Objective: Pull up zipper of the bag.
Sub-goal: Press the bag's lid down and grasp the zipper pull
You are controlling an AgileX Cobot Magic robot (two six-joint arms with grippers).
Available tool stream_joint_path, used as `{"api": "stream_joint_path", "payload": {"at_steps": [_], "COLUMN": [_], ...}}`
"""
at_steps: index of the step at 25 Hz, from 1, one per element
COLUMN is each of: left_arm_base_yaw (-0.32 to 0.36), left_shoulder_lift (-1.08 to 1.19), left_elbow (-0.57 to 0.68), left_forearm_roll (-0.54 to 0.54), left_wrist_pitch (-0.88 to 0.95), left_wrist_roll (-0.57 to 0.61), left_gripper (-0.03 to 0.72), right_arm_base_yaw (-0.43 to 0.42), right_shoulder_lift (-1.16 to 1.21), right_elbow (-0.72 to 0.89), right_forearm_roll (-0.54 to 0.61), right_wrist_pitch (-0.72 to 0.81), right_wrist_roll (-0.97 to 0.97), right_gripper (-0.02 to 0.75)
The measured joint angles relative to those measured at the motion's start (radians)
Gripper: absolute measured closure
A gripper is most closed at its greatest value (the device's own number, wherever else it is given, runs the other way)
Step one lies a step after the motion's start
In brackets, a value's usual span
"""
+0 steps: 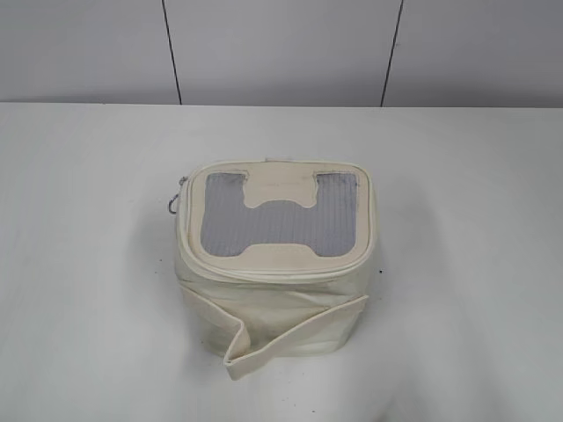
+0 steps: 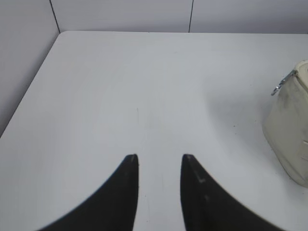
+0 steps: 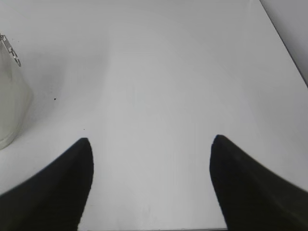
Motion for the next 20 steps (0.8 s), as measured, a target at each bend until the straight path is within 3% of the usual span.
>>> {"api": "stream_joint_path", "payload": {"at_steps": [20], "left_arm_base_yaw": [0.000], "left_shoulder_lift": [0.000], "left_elbow": [0.000], "left_forearm_roll": [0.000], "left_wrist_pitch": [0.000], "left_wrist_roll": [0.000], "left_gripper": [0.450], "right_arm_base_yaw": [0.000], "right_shoulder_lift": [0.000], "right_elbow": [0.000], "right_forearm_roll": [0.000], "right_wrist_pitch": [0.000], "right_wrist_roll": [0.000], "right_gripper": [0.151]}}
